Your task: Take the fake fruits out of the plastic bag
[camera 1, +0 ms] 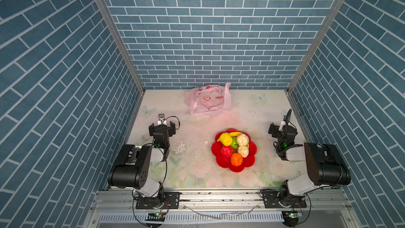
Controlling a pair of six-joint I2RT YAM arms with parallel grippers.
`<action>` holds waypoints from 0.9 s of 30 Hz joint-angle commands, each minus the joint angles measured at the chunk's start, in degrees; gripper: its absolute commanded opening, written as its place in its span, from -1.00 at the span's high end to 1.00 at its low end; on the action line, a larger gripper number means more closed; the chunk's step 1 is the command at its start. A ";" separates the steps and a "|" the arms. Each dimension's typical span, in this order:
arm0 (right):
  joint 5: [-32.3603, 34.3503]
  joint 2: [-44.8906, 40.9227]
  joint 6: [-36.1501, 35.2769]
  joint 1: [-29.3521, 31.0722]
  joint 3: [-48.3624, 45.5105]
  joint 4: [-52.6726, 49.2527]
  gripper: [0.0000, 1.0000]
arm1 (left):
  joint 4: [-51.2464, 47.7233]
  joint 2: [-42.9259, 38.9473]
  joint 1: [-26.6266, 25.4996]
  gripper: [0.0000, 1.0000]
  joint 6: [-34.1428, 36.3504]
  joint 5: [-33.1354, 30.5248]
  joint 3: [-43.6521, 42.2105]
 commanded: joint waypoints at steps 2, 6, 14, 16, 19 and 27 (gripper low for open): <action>-1.42 0.15 0.39 -0.21 1.56 -1.13 -0.98 | -0.80 -0.23 0.40 -0.99 -0.24 0.51 0.20; -1.22 0.18 0.30 -0.19 1.35 -0.80 -0.98 | -0.82 -0.14 0.40 -0.99 -0.28 0.51 0.27; -1.18 0.14 0.21 -0.17 1.26 -0.54 -0.98 | -0.79 -0.18 0.40 -0.99 -0.24 0.51 0.26; -1.18 0.08 0.23 -0.13 1.33 -0.58 -0.98 | -0.81 -0.22 0.40 -0.99 -0.29 0.51 0.21; -1.18 0.13 0.25 -0.14 1.27 -0.55 -0.98 | -0.79 -0.15 0.40 -0.99 -0.24 0.50 0.27; -1.18 0.14 0.25 -0.15 1.27 -0.55 -0.98 | -0.72 -0.21 0.40 -0.99 -0.22 0.51 0.27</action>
